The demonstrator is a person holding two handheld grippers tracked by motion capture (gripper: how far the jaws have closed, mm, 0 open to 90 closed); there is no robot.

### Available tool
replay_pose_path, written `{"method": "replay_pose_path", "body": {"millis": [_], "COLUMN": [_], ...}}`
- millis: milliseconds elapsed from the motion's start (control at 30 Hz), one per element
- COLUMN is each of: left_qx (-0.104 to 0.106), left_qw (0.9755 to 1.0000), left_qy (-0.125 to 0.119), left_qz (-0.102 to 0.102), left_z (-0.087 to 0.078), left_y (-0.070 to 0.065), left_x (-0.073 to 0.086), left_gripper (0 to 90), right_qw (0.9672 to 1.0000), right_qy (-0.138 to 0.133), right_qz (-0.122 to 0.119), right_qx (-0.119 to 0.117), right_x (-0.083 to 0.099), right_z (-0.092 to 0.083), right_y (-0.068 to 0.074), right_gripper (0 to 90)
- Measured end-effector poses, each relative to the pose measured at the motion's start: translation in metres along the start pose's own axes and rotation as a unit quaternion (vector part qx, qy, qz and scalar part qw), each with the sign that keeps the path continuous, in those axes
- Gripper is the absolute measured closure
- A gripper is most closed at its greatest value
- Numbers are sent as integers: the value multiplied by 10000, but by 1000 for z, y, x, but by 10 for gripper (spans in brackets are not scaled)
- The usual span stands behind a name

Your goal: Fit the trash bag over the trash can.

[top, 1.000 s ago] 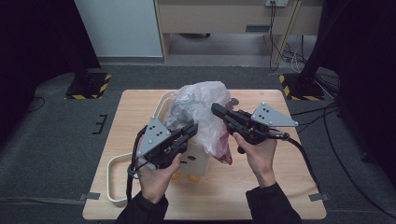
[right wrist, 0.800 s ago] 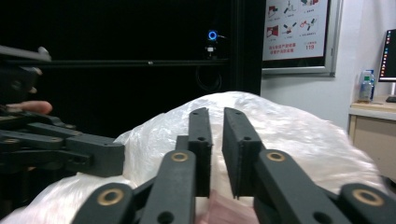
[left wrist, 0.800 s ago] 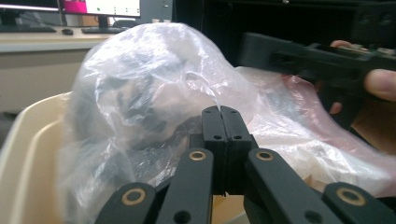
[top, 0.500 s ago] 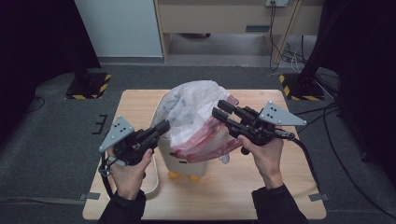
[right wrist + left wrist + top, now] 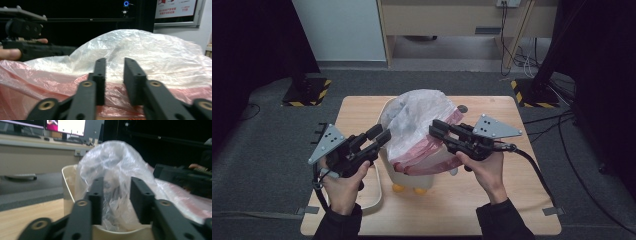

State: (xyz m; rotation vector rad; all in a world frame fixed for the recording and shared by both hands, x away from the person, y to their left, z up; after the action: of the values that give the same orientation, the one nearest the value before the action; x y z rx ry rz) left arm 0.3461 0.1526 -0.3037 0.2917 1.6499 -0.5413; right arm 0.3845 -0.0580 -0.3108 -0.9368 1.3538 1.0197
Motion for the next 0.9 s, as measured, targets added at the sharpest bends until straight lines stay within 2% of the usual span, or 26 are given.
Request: {"method": "replay_pose_path", "body": {"millis": [133, 233, 333, 433, 600, 767, 900], "left_qx": [181, 463, 734, 847, 709, 579, 423], "left_qw": [9997, 9988, 9972, 9960, 9948, 9951, 9953], "left_qy": [-134, -111, 12, 115, 417, 378, 371], "left_qz": [55, 90, 148, 275, 609, 705, 784], "left_z": [-10, -14, -16, -15, -6, -4, -3], "left_y": [-8, -21, -36, -48, -58, -56, -53], "left_x": [-6, -6, 0, 6, 19, 20, 20], "left_gripper": [523, 501, 486, 475, 487, 571, 690], "right_qw": [10000, 10000, 9999, 9997, 9995, 9993, 9991], "right_qy": [23, 2, -36, -87, -161, -211, -282], "right_qz": [-80, -75, -74, -81, -105, -119, -127], "right_qx": [-6, 31, 118, 190, 250, 274, 275], "right_x": [2, 1, 0, -1, -4, -8, -12], "right_z": [2, 2, 2, 1, 0, -4, -8], "right_y": [-1, -2, -4, -6, -7, -8, -7], "right_gripper": [897, 900, 898, 878, 839, 782, 730]}}
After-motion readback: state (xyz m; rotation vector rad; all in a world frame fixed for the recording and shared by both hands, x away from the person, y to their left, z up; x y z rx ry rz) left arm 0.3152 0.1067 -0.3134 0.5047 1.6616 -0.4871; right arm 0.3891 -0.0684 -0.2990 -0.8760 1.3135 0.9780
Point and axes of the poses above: each handheld gripper's, and its own axes: z roughly forward along the jaws, x roughly out of its underside, y roughly to its left, the point moved 7 cm from there along z, roughly forward along the jaws, and after that the axes turned 10 degrees about -x, right-handed, at the moved point
